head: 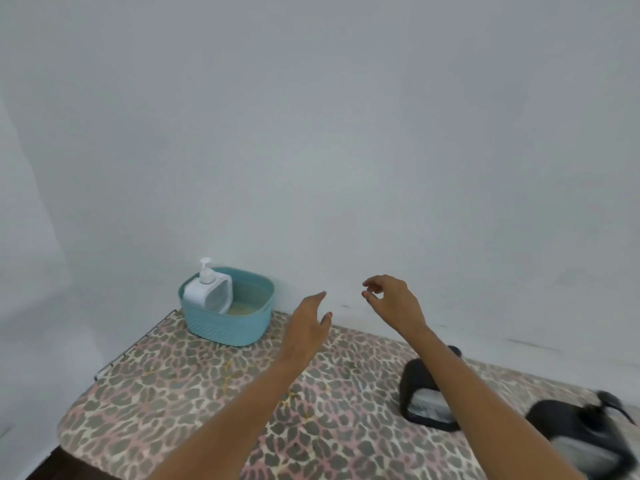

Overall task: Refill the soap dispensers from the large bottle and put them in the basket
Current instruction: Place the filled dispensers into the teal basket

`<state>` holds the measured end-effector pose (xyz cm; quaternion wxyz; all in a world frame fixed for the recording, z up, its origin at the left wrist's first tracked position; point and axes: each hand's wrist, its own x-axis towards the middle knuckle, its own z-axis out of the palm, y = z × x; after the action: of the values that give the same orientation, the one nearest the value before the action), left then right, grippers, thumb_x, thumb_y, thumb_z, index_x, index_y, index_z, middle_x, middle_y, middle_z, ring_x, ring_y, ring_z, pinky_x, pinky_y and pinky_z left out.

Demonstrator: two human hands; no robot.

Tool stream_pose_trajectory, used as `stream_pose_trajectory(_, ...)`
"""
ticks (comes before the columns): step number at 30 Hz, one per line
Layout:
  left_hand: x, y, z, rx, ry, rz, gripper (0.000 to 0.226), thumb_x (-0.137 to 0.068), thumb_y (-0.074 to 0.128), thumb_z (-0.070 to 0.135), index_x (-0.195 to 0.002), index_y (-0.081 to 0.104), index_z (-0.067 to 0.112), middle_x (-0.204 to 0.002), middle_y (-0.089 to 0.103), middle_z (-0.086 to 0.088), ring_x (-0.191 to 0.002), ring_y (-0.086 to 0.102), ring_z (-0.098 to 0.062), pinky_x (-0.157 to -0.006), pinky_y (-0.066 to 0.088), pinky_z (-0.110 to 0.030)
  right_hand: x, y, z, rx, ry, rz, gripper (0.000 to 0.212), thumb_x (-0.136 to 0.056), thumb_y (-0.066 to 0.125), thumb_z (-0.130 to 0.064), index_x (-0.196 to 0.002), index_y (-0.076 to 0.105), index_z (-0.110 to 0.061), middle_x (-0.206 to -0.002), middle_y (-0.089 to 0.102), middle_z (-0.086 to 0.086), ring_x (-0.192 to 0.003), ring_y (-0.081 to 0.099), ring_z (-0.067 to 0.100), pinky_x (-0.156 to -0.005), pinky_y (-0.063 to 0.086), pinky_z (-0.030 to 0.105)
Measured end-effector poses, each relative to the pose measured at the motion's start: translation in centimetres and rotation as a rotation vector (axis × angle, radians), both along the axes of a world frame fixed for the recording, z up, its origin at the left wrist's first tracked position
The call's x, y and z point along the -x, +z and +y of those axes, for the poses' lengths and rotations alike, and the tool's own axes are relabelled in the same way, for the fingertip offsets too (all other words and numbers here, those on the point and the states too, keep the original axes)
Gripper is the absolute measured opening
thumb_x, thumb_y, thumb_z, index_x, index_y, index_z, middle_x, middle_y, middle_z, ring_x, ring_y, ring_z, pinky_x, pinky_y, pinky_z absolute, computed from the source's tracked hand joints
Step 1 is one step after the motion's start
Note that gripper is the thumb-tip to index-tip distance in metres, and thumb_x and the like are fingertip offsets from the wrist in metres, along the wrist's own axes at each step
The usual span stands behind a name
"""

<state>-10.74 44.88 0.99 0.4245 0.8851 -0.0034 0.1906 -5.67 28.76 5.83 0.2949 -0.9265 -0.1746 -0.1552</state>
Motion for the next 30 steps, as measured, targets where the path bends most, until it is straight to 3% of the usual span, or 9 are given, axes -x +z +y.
stream_pose_trajectory(3,0.4,-0.9,-3.6,0.0,-0.1,0.033,0.041,-0.094,0.048,0.019,-0.134,0.041,0.015,-0.14,0.043,-0.004,-0.129,0.039,-0.016,-0.102,0.026,-0.019,1.3,-0.1,-4.7,-0.066,-0.09,0.025,0.019,-0.089,0.057,-0.021,-0.105,0.065,-0.014,-0.098,0.067,0.0,-0.091,0.059,0.013,-0.072,0.041,0.023)
stream_pose_trajectory(9,1.3,-2.7,-9.9,0.045,-0.282,0.196,0.045,-0.093,0.049,0.034,-0.135,0.041,0.02,-0.141,0.042,-0.001,-0.13,0.038,-0.015,-0.106,0.03,-0.027,3.5,-1.0,-12.0,-0.2,-0.232,0.09,0.017,-0.089,0.055,-0.012,-0.101,0.066,-0.012,-0.097,0.066,0.003,-0.087,0.059,0.014,-0.081,0.048,0.029)
stream_pose_trajectory(12,1.5,-3.4,-11.7,0.036,-0.35,0.252,0.054,-0.089,0.055,0.039,-0.137,0.038,0.019,-0.143,0.04,-0.002,-0.132,0.036,-0.017,-0.11,0.031,-0.034,4.3,-2.2,-14.5,-0.226,-0.287,0.163,0.031,-0.085,0.044,0.006,-0.104,0.064,-0.008,-0.101,0.066,0.008,-0.088,0.058,0.017,-0.074,0.045,0.022)
stream_pose_trajectory(15,1.5,-4.2,-12.6,0.003,-0.426,0.286,0.061,-0.085,0.063,0.033,-0.137,0.036,0.017,-0.143,0.039,-0.001,-0.131,0.036,-0.017,-0.105,0.031,-0.026,5.3,-3.9,-16.1,-0.162,-0.249,0.308,0.047,-0.079,0.038,0.017,-0.117,0.057,-0.003,-0.113,0.061,0.015,-0.092,0.054,0.018,-0.068,0.044,0.02)
stream_pose_trajectory(17,1.4,-4.8,-12.8,-0.029,-0.455,0.272,0.058,-0.083,0.065,0.027,-0.134,0.04,0.017,-0.137,0.044,-0.003,-0.127,0.04,-0.017,-0.096,0.03,-0.019,5.9,-5.2,-16.6,-0.067,-0.165,0.407,0.05,-0.081,0.045,0.013,-0.128,0.048,-0.003,-0.125,0.054,0.015,-0.106,0.053,0.022,-0.08,0.044,0.025)
stream_pose_trajectory(20,1.1,-5.6,-12.8,-0.039,-0.454,0.248,0.054,-0.083,0.065,0.022,-0.132,0.041,0.017,-0.133,0.045,-0.003,-0.122,0.042,-0.016,-0.094,0.032,-0.02,6.3,-7.0,-16.8,0.01,-0.057,0.502,0.06,-0.079,0.063,0.002,-0.134,0.04,-0.003,-0.134,0.043,0.015,-0.121,0.046,0.026,-0.09,0.038,0.022)
stream_pose_trajectory(27,0.4,-6.5,-13.0,-0.006,-0.431,0.226,0.053,-0.083,0.066,0.017,-0.13,0.041,0.018,-0.132,0.048,-0.003,-0.122,0.044,-0.018,-0.097,0.037,-0.028,5.9,-9.0,-16.2,-0.073,-0.101,0.436,0.064,-0.074,0.074,-0.005,-0.13,0.043,-0.009,-0.13,0.045,0.011,-0.116,0.048,0.023,-0.088,0.041,0.024)
stream_pose_trajectory(30,0.2,-6.6,-13.2,-0.007,-0.417,0.21,0.053,-0.083,0.066,0.014,-0.131,0.042,0.016,-0.132,0.049,-0.005,-0.122,0.045,-0.02,-0.095,0.036,-0.024,5.8,-9.4,-16.1,-0.062,-0.112,0.414,0.063,-0.073,0.074,-0.005,-0.129,0.046,-0.008,-0.126,0.048,0.012,-0.113,0.05,0.025,-0.094,0.045,0.031)
